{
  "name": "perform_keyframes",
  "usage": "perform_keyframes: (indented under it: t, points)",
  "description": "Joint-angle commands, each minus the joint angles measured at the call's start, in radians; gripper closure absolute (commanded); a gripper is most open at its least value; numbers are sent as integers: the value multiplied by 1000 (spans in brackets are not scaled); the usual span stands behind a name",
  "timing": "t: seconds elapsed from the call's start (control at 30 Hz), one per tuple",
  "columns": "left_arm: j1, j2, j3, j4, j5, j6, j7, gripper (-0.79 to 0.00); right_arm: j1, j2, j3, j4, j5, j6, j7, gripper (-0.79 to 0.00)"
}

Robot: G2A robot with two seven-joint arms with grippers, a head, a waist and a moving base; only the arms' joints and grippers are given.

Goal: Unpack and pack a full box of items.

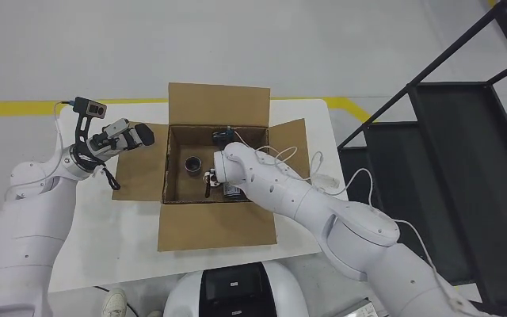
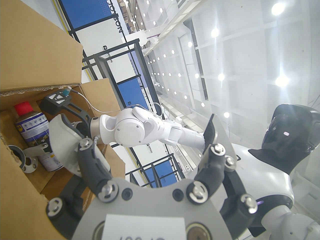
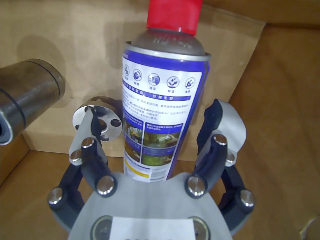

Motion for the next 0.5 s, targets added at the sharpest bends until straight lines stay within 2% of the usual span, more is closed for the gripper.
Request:
perform_keyframes:
  t: [0.0,0.03,0.1,0.13,0.47]
  points:
    - [0,0,0,0,0,0,0,-785,0,-4,5,11,1,-11,4,-357]
    - [0,0,0,0,0,0,0,-785,1,-7,8,17,1,-16,4,-292]
    - [0,0,0,0,0,0,0,-785,0,-11,13,26,0,-25,5,-65]
    - [0,0,0,0,0,0,0,-785,-1,-13,16,30,-2,-27,4,0]
    - [0,0,0,0,0,0,0,-785,-30,-18,33,13,-42,-24,1,0]
